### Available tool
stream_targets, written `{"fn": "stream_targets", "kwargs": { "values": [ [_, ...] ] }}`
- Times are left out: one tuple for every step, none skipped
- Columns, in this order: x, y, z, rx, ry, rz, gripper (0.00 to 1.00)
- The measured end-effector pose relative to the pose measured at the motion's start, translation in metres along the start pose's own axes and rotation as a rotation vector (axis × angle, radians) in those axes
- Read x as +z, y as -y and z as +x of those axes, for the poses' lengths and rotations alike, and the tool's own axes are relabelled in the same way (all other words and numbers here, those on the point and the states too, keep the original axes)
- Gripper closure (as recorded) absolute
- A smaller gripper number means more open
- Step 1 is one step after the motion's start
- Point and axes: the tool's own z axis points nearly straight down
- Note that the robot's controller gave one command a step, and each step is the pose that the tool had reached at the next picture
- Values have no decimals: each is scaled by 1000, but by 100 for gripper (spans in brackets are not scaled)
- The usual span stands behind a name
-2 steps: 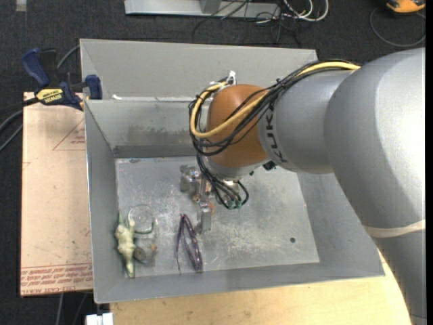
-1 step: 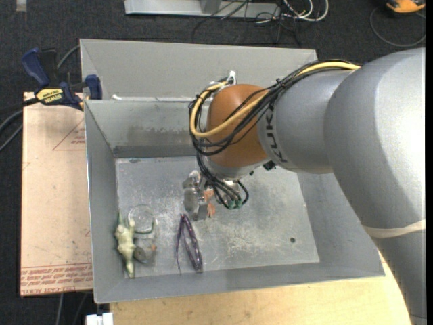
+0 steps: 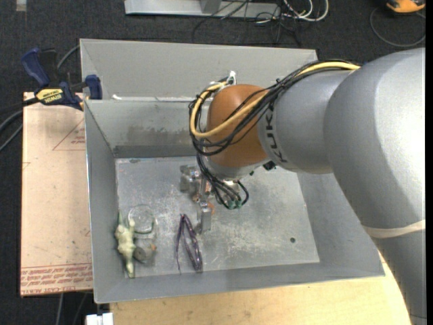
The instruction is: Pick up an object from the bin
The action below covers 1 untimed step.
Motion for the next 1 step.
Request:
{"fn": "stream_targets", "kwargs": {
  "values": [
    [0,0,0,0,0,0,100]
  ]
}}
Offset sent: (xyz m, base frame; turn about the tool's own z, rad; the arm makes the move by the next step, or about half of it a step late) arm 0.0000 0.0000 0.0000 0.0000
